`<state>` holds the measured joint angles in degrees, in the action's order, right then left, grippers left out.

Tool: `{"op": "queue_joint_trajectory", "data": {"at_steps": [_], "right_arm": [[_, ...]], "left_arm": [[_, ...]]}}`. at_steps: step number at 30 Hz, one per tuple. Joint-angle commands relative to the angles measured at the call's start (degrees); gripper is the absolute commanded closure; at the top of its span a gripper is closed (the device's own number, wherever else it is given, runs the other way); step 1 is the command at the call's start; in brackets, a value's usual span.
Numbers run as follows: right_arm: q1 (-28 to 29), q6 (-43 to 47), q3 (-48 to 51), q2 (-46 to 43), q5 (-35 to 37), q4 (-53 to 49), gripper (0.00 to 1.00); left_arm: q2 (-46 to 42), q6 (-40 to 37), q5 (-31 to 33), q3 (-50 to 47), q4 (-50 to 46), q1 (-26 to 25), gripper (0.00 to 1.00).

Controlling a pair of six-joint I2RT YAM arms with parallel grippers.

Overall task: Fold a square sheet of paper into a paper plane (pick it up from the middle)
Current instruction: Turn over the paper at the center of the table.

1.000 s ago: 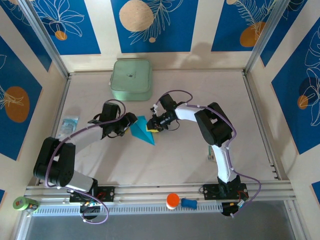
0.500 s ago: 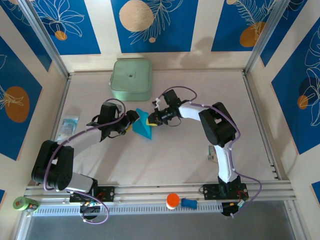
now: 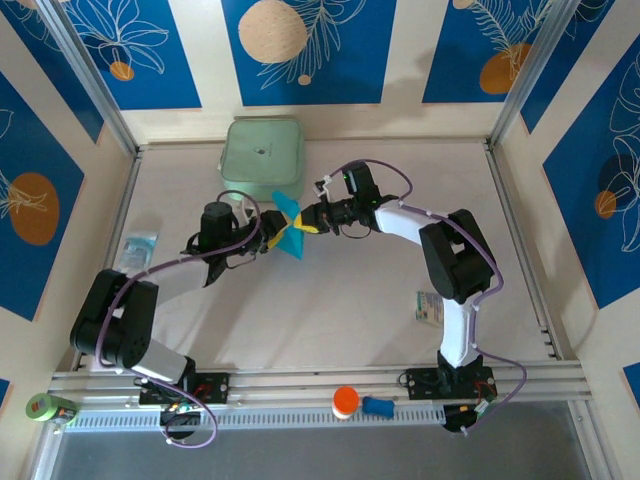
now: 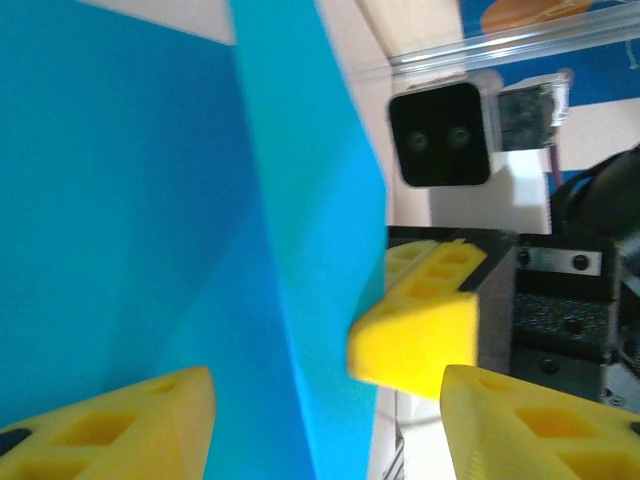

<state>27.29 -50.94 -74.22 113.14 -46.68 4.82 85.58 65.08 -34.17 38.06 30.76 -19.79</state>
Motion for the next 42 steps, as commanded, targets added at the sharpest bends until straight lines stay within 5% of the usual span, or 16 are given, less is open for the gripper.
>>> {"op": "queue_joint_trajectory", "data": {"at_steps": [1, 22, 30, 36, 42], "right_arm": [[-0.4, -2.9, 1.2, -2.2, -3.8, 1.1, 0.98], [-0.9, -10.2, 7.2, -5.7, -8.1, 8.9, 0.97], [-2.5, -9.7, 8.4, -7.9, -7.1, 9.2, 0.76], [-5.3, 0.0, 8.7, -13.1, 1.6, -2.6, 0.58], [-7.1, 10.5, 9.1, -19.0, 21.9, -17.5, 0.52]], "left_arm": [[0.9, 1.0, -1.7, 0.1, 6.3, -0.3, 0.43], [3.6, 3.3, -0.4, 1.6, 13.8, -0.1, 0.69], [3.3, 2.4, -0.8, 2.8, 13.2, 0.0, 0.89], [0.6, -4.4, 1.6, 5.2, -0.3, 0.4, 0.92], [-2.1, -25.1, 14.8, 16.7, -39.5, -0.4, 0.93]]}}
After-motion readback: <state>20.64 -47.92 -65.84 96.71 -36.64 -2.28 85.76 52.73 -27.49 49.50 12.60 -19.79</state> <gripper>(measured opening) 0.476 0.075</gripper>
